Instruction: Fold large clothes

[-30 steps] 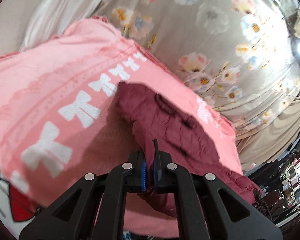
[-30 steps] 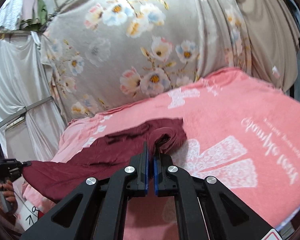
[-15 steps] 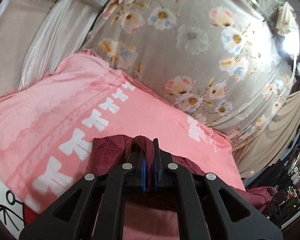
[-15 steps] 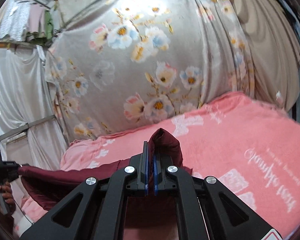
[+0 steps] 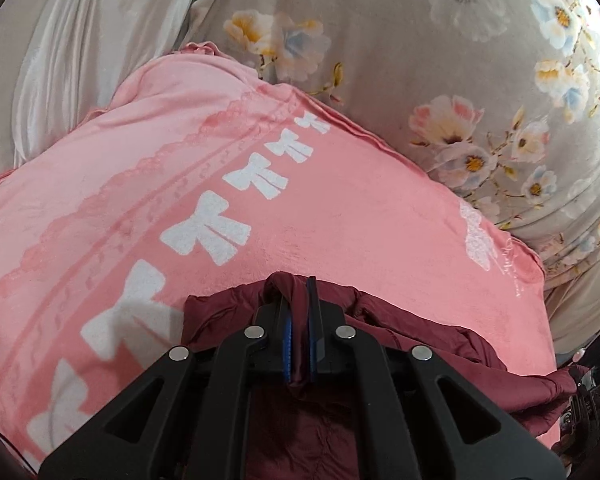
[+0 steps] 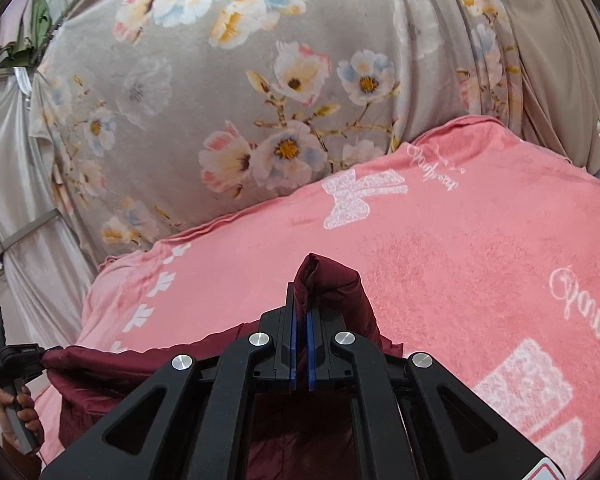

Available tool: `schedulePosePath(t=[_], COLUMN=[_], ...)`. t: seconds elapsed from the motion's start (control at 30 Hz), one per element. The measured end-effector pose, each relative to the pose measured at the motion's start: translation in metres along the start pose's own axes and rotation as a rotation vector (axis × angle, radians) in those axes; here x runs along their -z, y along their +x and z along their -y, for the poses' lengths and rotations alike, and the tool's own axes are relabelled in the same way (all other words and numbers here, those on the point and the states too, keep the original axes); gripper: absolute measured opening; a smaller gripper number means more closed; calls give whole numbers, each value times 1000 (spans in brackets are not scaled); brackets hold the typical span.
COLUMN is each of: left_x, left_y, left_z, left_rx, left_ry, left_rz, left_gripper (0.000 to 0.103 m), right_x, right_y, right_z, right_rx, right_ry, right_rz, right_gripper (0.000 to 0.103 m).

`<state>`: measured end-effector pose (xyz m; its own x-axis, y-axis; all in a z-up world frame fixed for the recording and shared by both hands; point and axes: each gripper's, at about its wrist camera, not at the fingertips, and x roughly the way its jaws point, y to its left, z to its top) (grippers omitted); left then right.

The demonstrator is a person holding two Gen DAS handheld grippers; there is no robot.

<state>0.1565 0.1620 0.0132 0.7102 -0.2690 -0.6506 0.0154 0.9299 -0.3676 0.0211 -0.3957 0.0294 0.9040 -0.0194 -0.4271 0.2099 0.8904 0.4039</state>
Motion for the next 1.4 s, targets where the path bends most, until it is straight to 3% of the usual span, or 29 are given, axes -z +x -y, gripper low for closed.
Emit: schedulePosePath(t=[0.47,0.73,1.13,1.23,1.3,1.37,1.4], left_x=[-7,8,28,28,25,19,15], left_y=[84,123,141,139,137,125,116], left_z=[17,3,-3,-7,-8,-7,-5], left_rx=[-85,-121,-114,-89,-74,-71,-67], left_ry=[22,-6,7,-8,-21,-17,-14], left_rz=[-62,-126,-107,-95,-102,-99,-86], left_gripper=[5,7,8,9,10,13,18], right_x=[3,22,41,40,35,24,19], right_y=[78,112,136,134,126,102,91], right_z=[19,30,33,35,34,31,31], right_rx=[89,122,147,140,144,149,153], right_ry=[5,31,21,33,40,42,45], right_rz=[-112,-198,-290,-291,-273,-205,-170], right_gripper=[3,3,3,7,15,41,46])
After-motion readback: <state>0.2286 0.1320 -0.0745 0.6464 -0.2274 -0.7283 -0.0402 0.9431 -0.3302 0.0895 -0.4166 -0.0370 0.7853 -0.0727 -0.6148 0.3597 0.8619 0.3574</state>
